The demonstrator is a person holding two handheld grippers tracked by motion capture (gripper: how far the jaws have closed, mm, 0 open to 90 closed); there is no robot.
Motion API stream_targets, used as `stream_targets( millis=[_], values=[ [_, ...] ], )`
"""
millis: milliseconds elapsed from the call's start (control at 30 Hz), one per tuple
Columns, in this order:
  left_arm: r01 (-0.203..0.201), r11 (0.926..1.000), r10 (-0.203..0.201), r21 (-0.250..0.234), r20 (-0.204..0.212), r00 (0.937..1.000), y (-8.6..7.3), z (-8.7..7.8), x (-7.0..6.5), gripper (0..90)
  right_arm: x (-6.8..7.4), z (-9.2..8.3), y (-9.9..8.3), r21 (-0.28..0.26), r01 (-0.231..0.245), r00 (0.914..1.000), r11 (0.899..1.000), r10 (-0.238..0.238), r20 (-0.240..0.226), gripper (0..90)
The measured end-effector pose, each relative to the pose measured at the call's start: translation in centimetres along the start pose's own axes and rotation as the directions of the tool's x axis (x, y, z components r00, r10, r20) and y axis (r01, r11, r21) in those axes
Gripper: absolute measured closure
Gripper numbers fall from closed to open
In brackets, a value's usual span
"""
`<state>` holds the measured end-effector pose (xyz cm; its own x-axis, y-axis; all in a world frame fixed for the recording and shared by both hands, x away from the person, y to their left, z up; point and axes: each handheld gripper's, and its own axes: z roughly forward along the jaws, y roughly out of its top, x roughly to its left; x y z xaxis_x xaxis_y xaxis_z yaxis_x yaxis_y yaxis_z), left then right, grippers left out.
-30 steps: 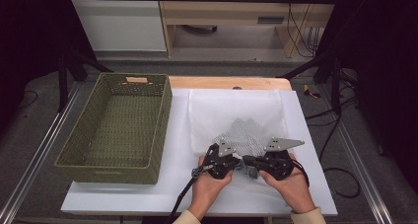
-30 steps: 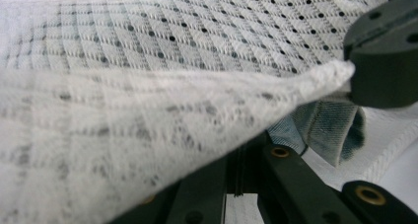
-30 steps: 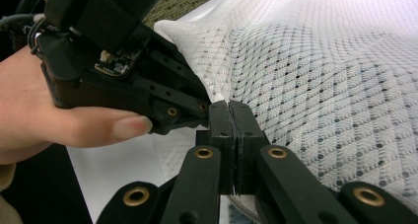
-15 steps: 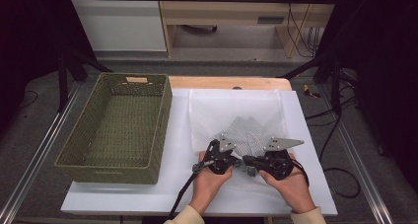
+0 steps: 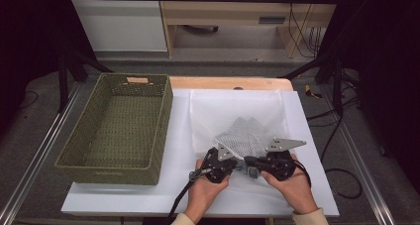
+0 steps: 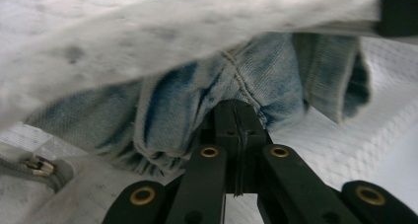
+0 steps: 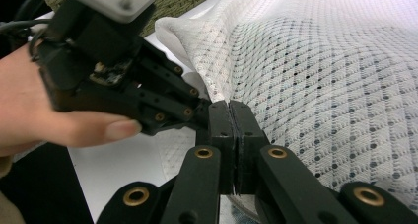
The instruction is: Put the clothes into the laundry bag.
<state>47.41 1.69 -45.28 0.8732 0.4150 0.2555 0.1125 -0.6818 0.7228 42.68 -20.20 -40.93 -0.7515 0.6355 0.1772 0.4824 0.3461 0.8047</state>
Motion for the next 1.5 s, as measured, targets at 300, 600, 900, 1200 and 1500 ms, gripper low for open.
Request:
stream_targets(
  millis=[300,600,900,1200,1500],
  values=[
    [0.008,1.0,-0.008,0.005,-0.054,0.9985,0.3,0.8,1.3,90.0,0.3,0.1,0.1,0.014,0.016,0.9998,1.0,-0.016,0.007,89.5],
    [0.016,0.9999,-0.016,-0.003,-0.078,0.9968,0.1,1.3,3.2,90.0,0.2,0.5,0.0,0.019,0.006,1.0,1.0,-0.006,0.006,89.5],
    [0.008,1.0,-0.007,0.005,-0.079,0.9968,0.2,1.4,3.7,90.0,0.3,0.7,0.0,0.018,0.004,1.0,1.0,-0.004,0.003,89.5],
    [0.013,0.9998,-0.014,-0.013,-0.075,0.9971,0.0,0.3,3.0,90.0,0.0,0.8,-0.2,0.022,-0.004,1.0,1.0,0.004,0.007,89.5],
    [0.013,0.9996,-0.015,-0.026,-0.059,0.9982,-0.1,0.0,2.4,90.0,-0.2,0.7,-0.2,0.02,-0.013,0.9999,1.0,0.013,0.011,89.5]
  ],
)
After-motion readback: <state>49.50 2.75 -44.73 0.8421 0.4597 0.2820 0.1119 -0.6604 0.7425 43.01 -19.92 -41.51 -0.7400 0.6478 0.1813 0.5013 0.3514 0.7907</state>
